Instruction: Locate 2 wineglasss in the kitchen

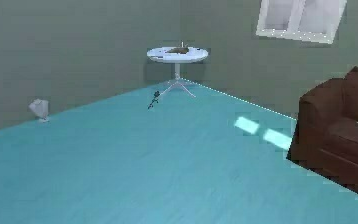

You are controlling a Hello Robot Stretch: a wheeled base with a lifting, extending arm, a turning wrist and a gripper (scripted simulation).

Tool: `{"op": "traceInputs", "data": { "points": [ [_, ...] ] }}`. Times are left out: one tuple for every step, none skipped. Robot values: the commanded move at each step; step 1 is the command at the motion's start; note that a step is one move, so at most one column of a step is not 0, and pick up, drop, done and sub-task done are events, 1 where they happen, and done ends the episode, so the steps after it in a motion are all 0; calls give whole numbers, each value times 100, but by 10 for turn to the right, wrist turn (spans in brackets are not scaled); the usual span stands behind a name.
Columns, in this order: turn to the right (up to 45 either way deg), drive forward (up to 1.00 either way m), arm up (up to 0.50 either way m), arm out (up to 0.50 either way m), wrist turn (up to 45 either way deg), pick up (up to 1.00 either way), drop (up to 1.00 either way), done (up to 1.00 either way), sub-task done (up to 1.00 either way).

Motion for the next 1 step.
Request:
{"op": "traceInputs", "data": {
  "points": [
    [-450, 0, 0, 0, 0, 0, 0, 0, 0]
  ]
}}
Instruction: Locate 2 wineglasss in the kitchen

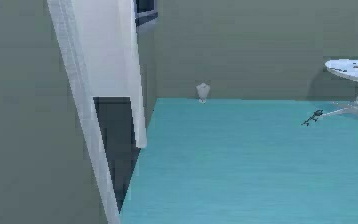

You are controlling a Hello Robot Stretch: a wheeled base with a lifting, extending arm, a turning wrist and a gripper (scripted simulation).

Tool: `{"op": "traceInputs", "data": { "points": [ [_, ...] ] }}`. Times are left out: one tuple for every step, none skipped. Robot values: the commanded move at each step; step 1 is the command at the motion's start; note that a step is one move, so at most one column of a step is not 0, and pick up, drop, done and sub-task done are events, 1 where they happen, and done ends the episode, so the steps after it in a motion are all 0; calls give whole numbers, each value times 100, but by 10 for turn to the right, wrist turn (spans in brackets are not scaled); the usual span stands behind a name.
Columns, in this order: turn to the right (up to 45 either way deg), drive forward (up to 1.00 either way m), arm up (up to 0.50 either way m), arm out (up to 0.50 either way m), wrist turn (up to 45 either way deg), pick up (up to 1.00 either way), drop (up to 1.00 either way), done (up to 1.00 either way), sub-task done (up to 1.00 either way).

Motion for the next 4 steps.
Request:
{"op": "traceInputs", "data": {
  "points": [
    [-30, 0, 0, 0, 0, 0, 0, 0, 0],
    [0, 100, 0, 0, 0, 0, 0, 0, 0],
    [-60, 0, 0, 0, 0, 0, 0, 0, 0],
    [0, 35, 0, 0, 0, 0, 0, 0, 0]
  ]
}}
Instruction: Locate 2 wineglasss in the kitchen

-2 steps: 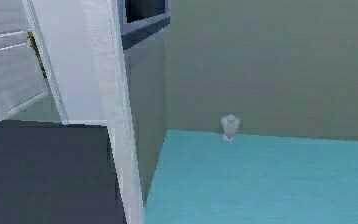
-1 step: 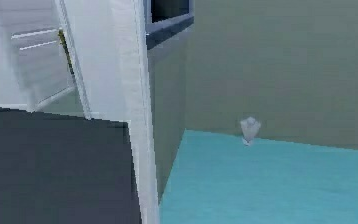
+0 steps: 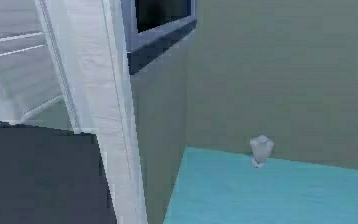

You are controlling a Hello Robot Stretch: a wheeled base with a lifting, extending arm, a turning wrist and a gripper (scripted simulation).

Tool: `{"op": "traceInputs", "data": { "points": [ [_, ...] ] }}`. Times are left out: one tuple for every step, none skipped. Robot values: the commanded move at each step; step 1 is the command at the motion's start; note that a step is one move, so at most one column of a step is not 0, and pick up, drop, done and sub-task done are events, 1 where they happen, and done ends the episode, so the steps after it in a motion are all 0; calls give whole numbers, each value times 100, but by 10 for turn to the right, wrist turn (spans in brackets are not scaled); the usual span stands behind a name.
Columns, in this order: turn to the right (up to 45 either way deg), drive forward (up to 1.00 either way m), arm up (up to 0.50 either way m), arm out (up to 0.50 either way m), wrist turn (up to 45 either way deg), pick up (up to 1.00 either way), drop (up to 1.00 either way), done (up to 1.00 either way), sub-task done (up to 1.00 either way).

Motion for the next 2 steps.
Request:
{"op": "traceInputs", "data": {
  "points": [
    [-450, 0, 0, 0, 0, 0, 0, 0, 0],
    [-120, 0, 0, 0, 0, 0, 0, 0, 0]
  ]
}}
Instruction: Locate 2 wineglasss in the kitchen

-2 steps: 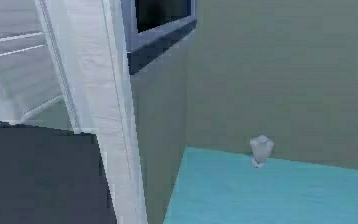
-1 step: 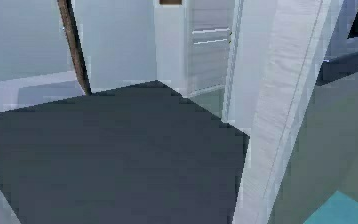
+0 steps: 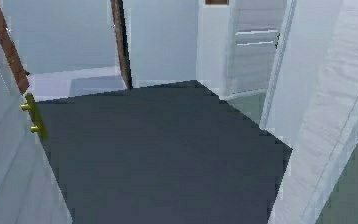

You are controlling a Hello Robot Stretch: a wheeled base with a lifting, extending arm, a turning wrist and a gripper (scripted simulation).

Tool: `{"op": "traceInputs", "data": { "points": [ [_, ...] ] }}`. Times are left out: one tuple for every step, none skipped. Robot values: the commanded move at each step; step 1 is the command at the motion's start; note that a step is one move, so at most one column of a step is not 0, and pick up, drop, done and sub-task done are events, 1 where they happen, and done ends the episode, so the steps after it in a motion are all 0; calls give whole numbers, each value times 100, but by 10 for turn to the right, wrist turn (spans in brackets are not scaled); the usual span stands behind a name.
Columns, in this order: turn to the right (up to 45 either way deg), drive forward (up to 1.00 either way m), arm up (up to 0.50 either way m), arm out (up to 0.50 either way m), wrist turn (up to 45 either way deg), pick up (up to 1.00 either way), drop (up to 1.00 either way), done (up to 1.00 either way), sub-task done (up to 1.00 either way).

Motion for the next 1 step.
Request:
{"op": "traceInputs", "data": {
  "points": [
    [0, 45, 0, 0, 0, 0, 0, 0, 0]
  ]
}}
